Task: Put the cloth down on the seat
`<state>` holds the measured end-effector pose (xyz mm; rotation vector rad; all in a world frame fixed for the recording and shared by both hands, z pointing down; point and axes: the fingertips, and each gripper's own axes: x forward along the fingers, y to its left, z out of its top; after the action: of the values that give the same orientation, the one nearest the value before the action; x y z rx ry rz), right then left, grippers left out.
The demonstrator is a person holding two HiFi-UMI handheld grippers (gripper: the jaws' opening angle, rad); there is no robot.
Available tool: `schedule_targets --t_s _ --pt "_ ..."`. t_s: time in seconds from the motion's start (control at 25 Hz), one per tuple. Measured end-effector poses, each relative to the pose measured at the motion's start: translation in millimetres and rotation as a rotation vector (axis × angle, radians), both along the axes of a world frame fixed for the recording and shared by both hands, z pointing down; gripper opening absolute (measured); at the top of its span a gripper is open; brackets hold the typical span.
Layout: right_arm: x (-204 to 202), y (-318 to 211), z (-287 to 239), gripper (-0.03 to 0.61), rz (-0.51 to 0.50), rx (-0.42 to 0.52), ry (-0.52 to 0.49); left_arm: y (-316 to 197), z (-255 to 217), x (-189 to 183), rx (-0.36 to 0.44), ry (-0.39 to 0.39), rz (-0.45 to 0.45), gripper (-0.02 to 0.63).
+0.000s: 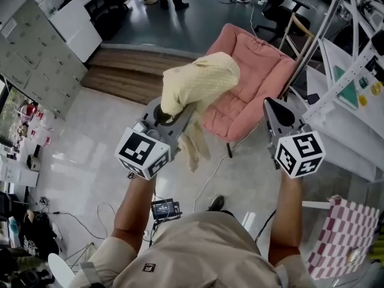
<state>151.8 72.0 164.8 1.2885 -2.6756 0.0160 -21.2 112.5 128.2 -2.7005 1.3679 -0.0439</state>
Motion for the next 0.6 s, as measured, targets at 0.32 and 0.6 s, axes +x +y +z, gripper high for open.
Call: schedule_targets --t_s 0.32,0.6 --pt "47 -37 2 -0.008 0.024 0.003 -0.021 -46 4 50 -0.013 -0.025 0.025 0.08" --pt "73 -59 14 -0.008 0.07 -0.013 0.0 -89 17 81 -0.023 -0.018 0.076 0.08"
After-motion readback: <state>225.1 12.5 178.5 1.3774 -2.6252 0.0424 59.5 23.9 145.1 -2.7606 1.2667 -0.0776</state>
